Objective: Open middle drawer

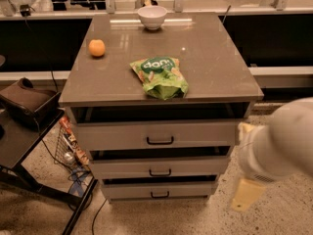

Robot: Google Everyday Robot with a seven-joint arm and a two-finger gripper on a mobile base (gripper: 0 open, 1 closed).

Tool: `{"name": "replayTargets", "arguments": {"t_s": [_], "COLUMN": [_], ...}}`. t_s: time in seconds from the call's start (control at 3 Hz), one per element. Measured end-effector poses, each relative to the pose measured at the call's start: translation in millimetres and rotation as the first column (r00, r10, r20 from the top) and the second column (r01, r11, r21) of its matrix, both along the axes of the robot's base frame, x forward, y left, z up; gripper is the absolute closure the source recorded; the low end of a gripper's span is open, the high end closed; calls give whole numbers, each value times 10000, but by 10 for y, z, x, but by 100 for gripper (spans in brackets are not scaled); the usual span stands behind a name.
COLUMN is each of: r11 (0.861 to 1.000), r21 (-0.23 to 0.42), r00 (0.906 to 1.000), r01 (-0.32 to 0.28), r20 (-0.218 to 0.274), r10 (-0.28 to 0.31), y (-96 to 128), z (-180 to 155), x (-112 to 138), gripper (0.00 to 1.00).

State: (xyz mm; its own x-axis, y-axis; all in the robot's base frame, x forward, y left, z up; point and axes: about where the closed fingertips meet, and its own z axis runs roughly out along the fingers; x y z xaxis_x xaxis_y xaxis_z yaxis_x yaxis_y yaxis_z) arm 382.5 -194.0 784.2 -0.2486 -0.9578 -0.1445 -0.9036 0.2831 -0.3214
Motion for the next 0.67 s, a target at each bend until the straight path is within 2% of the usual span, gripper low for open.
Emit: {"name": "replayTargets", "arguments": {"t_s": [0.33, 0.67], "r11": [10000, 9973], "r21": [38, 189], "r00": [9985, 9974], "r01": [50, -714], "r20": [-547, 134], "r10": [-48, 712], "y": [110, 455], "z": [-846, -2092], "x": [-24, 25], "gripper": [0, 0]}}
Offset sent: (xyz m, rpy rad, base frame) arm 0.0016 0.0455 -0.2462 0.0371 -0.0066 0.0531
